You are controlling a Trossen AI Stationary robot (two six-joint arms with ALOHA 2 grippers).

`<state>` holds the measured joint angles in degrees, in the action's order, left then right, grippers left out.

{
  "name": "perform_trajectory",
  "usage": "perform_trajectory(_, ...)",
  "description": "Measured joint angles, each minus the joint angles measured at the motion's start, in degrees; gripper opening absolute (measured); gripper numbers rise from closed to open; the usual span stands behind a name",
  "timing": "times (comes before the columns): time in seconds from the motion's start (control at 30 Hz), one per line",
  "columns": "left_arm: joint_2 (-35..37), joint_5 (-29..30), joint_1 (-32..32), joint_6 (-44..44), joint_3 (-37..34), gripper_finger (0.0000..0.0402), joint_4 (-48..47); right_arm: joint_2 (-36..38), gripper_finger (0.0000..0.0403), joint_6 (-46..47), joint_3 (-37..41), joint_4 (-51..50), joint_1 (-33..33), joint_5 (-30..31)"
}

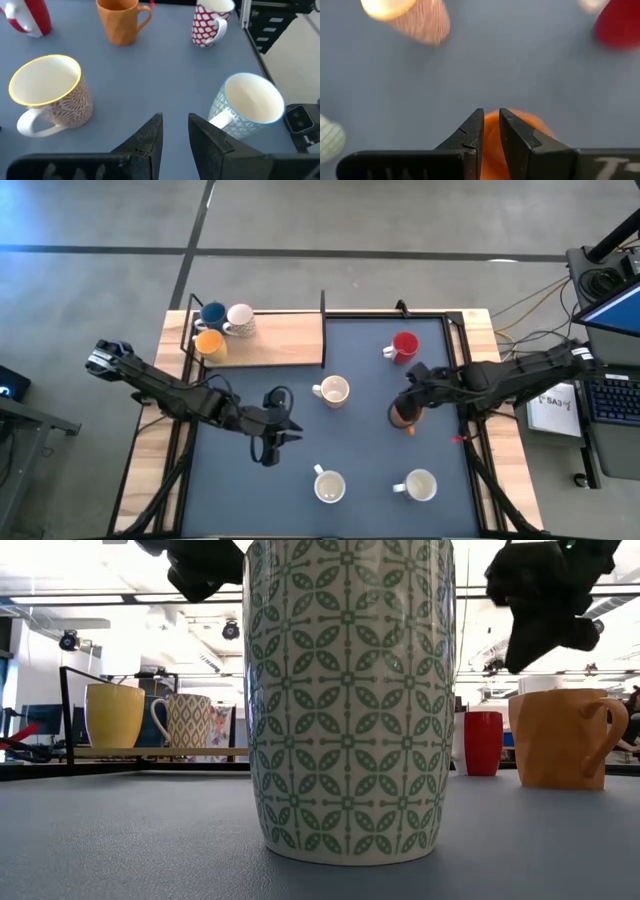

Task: Place coffee mugs
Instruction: Put the light orange mug on the shelf

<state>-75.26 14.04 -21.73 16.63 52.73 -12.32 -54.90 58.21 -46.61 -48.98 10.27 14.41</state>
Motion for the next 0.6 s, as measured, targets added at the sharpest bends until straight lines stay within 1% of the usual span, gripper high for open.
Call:
perform_trajectory(0.07, 0.0, 0.0, -0.3, 0.3, 0.0, 0.0075, -0.7, -1.9, 0.0050, 1.1, -0.6, 0.0, -0.4, -3.7)
perform_trajectory(0.13, 0.1, 0.0, -0.7, 0.4, 0.0, 0.0075, -1.4, -3.3, 0.0050, 1.8, -1.5, 0.0, -0.6, -5.5)
perform_trajectory(0.3, 0.9, -0.1, -1.7, 0.4, 0.0, 0.0075, -3.2, -6.7, 0.0050, 2.7, -4.0, 0.0, -0.6, -5.9)
perform_trajectory(0.4, 1.4, -0.1, -2.6, 0.8, 0.0, 0.0075, -5.0, -9.2, 0.0050, 6.5, -5.0, -0.7, -0.6, -6.0)
perform_trajectory(0.6, 2.8, -0.1, -3.9, 1.5, 0.0, 0.0075, -8.9, -13.8, 0.0050, 9.2, -6.3, -3.1, -0.6, -7.4)
